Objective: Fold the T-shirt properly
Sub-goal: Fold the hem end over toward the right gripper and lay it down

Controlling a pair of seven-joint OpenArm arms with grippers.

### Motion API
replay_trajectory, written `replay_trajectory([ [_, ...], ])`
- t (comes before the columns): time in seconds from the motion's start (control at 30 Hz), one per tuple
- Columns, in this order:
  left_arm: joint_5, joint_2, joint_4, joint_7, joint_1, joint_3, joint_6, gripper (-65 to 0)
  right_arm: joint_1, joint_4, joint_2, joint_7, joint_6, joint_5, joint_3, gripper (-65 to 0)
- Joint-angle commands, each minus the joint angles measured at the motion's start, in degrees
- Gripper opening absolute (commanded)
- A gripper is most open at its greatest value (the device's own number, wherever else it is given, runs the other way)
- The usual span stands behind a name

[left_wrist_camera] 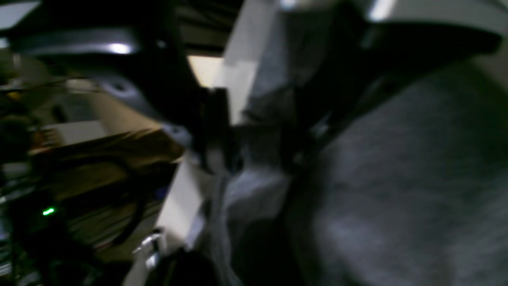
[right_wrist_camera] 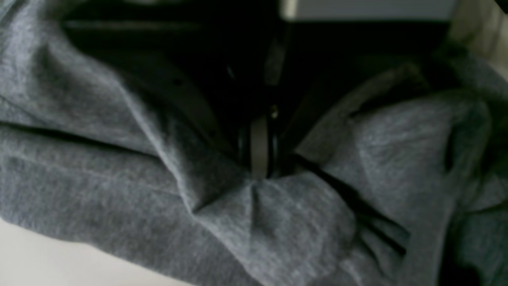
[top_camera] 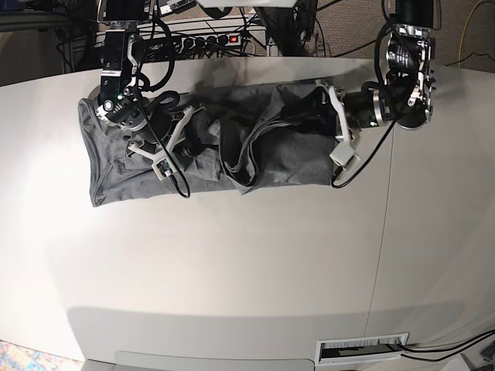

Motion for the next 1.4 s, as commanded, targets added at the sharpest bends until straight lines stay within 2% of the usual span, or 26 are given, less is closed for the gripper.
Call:
replay_trajectory([
  [0.0,-3.1,0.3,1.0,-1.2,-0.8,-0.1,-0.5,-52.9,0.4,0.4,0.3,-0.8,-0.5,-1.4,0.2,-65.0],
  [0.13,-6.5,3.2,1.0,-1.2,-0.8,-0.1,-0.5,-64.3,0.4,0.4,0.3,-0.8,-0.5,-1.4,0.2,-65.0],
  [0.33,-5.9,9.0,1.0,-0.5,0.3,0.8,-0.5,-65.0,0.4,0.4,0.3,-0.8,-0.5,-1.4,0.2,-65.0],
  [0.47,-2.9,10.4,1.0,-1.4,1.4,6.1,-0.5,-65.0,0.4,0.4,0.3,-0.7,-0.5,-1.4,0.2,-65.0],
  [0.6,1.2,10.4,1.0,-4.9,1.2,11.5,-0.5,-65.0,0.4,0.4,0.3,-0.6,-0.5,-1.4,0.2,-65.0],
  [0.77,2.9,10.3,1.2,-6.1,-0.3,12.7,-0.5,-52.3,0.4,0.4,0.4,-0.6,-0.5,-1.4,0.2,-65.0],
  [0.83,2.9,9.8,2.6,-5.2,-1.4,12.2,-0.5,-50.7,0.4,0.4,0.4,-0.6,-0.5,-1.4,0.2,-65.0],
  [0.97,3.4,9.6,6.1,-1.7,-3.5,8.9,-0.5,-50.7,0.4,0.4,0.4,-0.6,-0.5,-1.4,0.2,-65.0],
  [1.13,11.2,9.6,6.6,-2.6,-3.6,1.6,-0.5,-51.8,0.4,0.4,0.4,-0.7,-0.5,-1.4,0.2,-65.0],
  [1.2,12.0,8.2,6.4,-3.3,-3.6,0.0,-0.5,-57.1,0.4,0.4,0.3,-0.7,-0.5,-1.4,0.2,-65.0],
  [1.27,12.0,6.2,6.3,-4.1,-3.6,-0.2,-0.5,-65.0,0.5,0.4,0.3,-0.7,-0.5,-1.4,0.2,-65.0],
  [1.37,13.1,4.2,5.5,-5.1,-3.6,-0.2,-0.5,-65.0,0.5,0.6,0.4,-0.9,-0.5,-1.4,0.2,-65.0],
])
